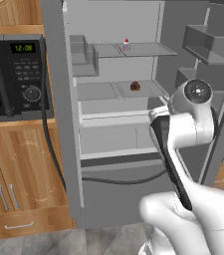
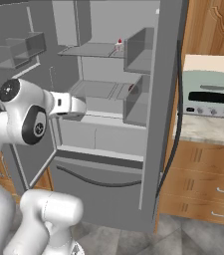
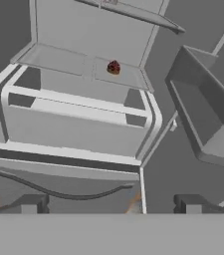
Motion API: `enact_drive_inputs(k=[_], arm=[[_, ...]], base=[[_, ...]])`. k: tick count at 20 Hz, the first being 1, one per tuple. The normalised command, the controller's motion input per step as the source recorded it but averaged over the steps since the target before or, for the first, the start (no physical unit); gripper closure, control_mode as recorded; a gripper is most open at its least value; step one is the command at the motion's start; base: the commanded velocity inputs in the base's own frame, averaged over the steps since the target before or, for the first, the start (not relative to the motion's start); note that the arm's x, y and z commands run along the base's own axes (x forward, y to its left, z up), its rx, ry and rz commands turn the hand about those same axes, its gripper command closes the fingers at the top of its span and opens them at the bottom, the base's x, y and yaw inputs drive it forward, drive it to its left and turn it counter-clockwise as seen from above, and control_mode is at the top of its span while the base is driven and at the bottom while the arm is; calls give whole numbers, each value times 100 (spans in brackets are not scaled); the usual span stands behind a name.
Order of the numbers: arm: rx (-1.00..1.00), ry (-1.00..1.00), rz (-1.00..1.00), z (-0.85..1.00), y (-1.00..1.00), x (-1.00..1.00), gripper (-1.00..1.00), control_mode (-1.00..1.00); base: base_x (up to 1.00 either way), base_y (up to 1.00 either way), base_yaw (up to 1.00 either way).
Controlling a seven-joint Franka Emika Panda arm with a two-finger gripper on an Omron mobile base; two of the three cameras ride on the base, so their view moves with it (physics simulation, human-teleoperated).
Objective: Take the cakes from the fridge and place them on the empty tray on the dining counter.
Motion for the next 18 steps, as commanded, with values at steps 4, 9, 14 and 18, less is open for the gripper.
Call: enact_drive_inputs(k=[4,9,14,18], arm=[[14,-5,0,24,-5,-73,-100,-100],[18,-4,3,30,6,-30,-100,-100],[14,-7,1,15,14,-19,-100,-100],[0,-5,2,0,16,-5,-100,-100]], base=[[0,0,0],[0,0,0],[0,0,0],[0,0,0]])
